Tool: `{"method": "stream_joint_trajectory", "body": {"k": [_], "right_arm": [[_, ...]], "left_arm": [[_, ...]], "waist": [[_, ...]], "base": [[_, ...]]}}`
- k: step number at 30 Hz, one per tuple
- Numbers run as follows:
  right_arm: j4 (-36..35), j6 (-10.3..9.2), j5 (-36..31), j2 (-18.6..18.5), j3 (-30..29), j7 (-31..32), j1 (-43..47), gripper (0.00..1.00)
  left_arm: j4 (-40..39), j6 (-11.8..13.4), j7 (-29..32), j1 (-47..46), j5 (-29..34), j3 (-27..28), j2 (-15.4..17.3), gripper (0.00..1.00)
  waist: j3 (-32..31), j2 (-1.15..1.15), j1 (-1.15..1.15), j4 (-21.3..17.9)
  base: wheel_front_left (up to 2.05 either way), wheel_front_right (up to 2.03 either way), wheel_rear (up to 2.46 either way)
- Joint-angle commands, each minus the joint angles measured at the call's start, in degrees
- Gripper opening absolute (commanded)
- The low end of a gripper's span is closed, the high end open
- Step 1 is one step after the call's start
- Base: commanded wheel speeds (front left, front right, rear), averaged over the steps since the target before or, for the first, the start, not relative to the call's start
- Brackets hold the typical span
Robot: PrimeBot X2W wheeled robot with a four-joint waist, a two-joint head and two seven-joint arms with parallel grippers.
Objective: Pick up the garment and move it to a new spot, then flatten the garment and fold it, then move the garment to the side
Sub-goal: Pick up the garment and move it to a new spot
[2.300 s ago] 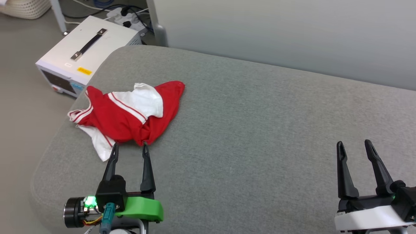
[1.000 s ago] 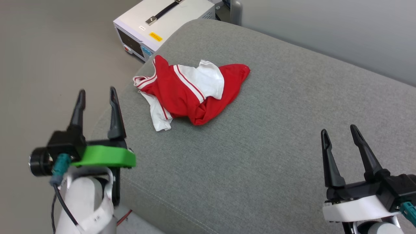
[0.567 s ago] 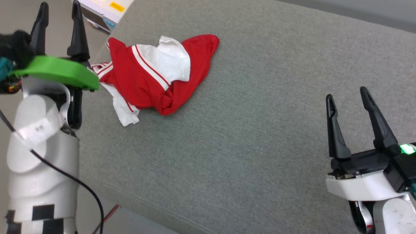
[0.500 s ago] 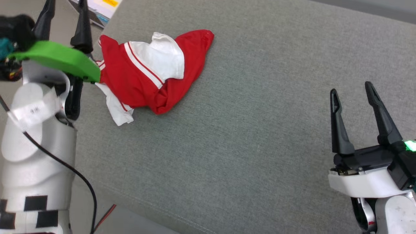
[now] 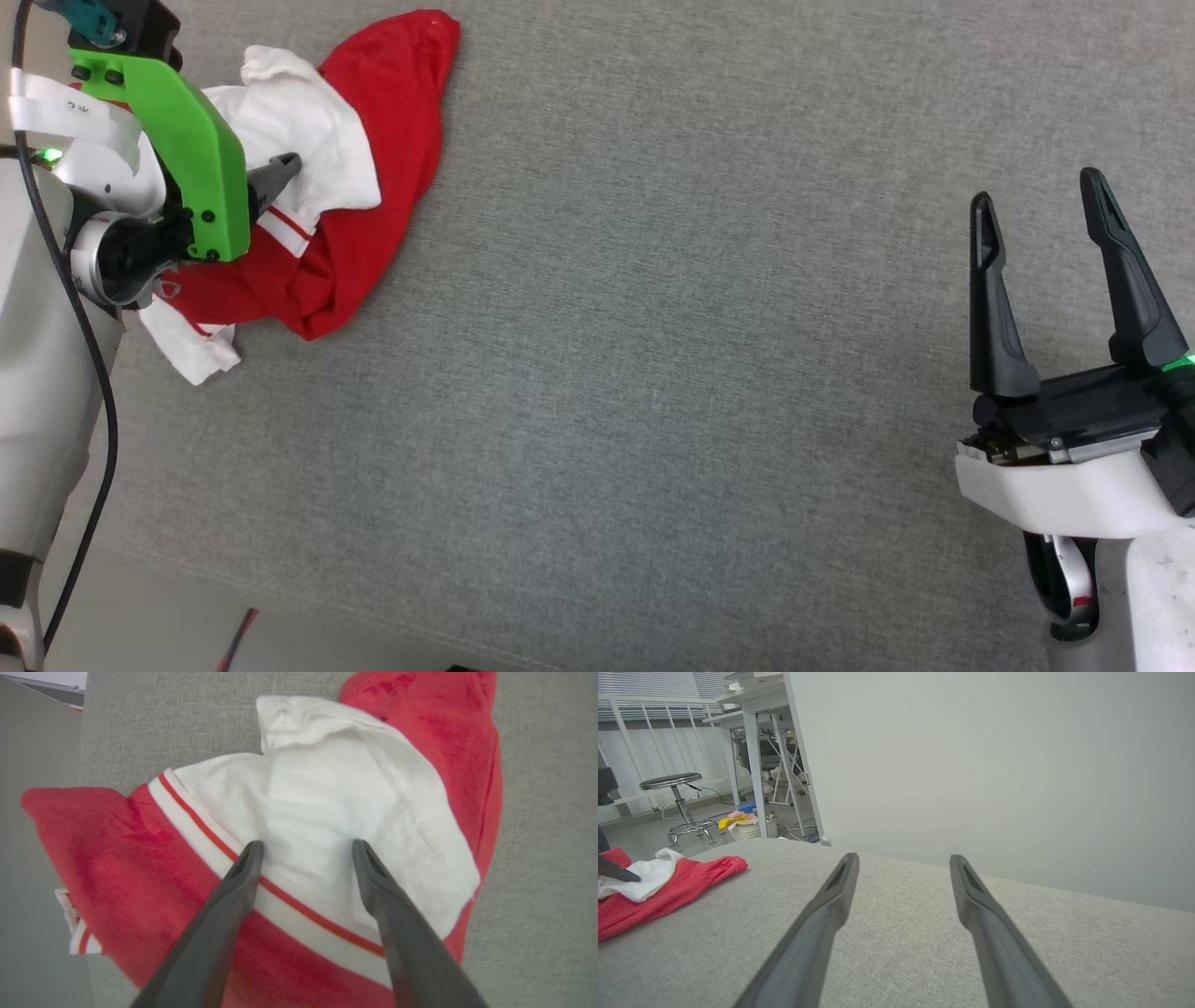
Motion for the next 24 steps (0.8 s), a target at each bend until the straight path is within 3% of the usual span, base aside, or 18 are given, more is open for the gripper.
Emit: {"method": "stream_joint_trajectory", "body": {"k": [1, 6, 13, 14, 16, 17, 19, 24], "right_arm": [[-0.40, -0.04, -0.35, -0.12, -0.29, -0.13, -1.10, 1.00], [-0.74, -0.04, -0.14, -0.24, -0.96, -0.13, -1.65, 1.00], [-0.35, -0.04, -0.17, -0.15, 0.18, -0.13, -2.74, 1.00], [0.01, -0.04, 0.03, -0.09, -0.03, -0.13, -2.93, 1.00], [0.25, -0.04, 0.05, -0.03, 0.03, -0.13, -2.71, 1.00], [0.85, -0.04, 0.45, 0.19, 0.81, -0.13, -2.11, 1.00], [0.94, -0.04, 0.77, 0.34, 0.83, -0.13, -1.68, 1.00], [1.56, -0.04, 1.77, 0.57, -0.27, -0.13, 0.32, 1.00]], "left_arm": [[0.98, -0.16, 1.34, -1.31, -0.97, -1.31, 0.53, 1.00], [3.65, -0.16, 4.31, -0.83, -1.87, -7.77, -0.39, 1.00], [8.90, -0.16, 2.52, 0.04, -3.99, -14.39, -3.50, 1.00], [9.13, -0.16, 0.44, -0.94, -5.61, -17.56, -2.73, 0.00], [8.98, -0.16, -2.33, -1.94, -6.30, -18.22, -1.77, 0.00], [7.95, -0.16, -9.63, -3.94, -6.26, -19.60, 0.74, 0.00], [6.38, -0.16, -14.13, -4.49, -6.07, -20.32, 2.51, 0.00], [2.64, -0.16, -21.68, -5.71, -3.66, -23.63, 6.42, 0.00]], "waist": [[2.76, 0.00, -0.01, -2.71], [4.32, 0.00, -0.01, -3.45], [5.22, 0.00, -0.01, -4.00], [4.44, 0.00, -0.01, -3.91], [3.57, 0.00, -0.01, -3.80], [0.83, 0.00, -0.01, -4.23], [-0.82, 0.00, -0.01, -4.70], [-4.87, 0.00, -0.01, -5.01]], "base": [[0.00, 0.00, 0.00], [0.00, 0.00, 0.00], [0.00, 0.00, 0.00], [0.00, 0.00, 0.00], [0.00, 0.00, 0.00], [0.00, 0.00, 0.00], [0.00, 0.00, 0.00], [0.00, 0.00, 0.00]]}}
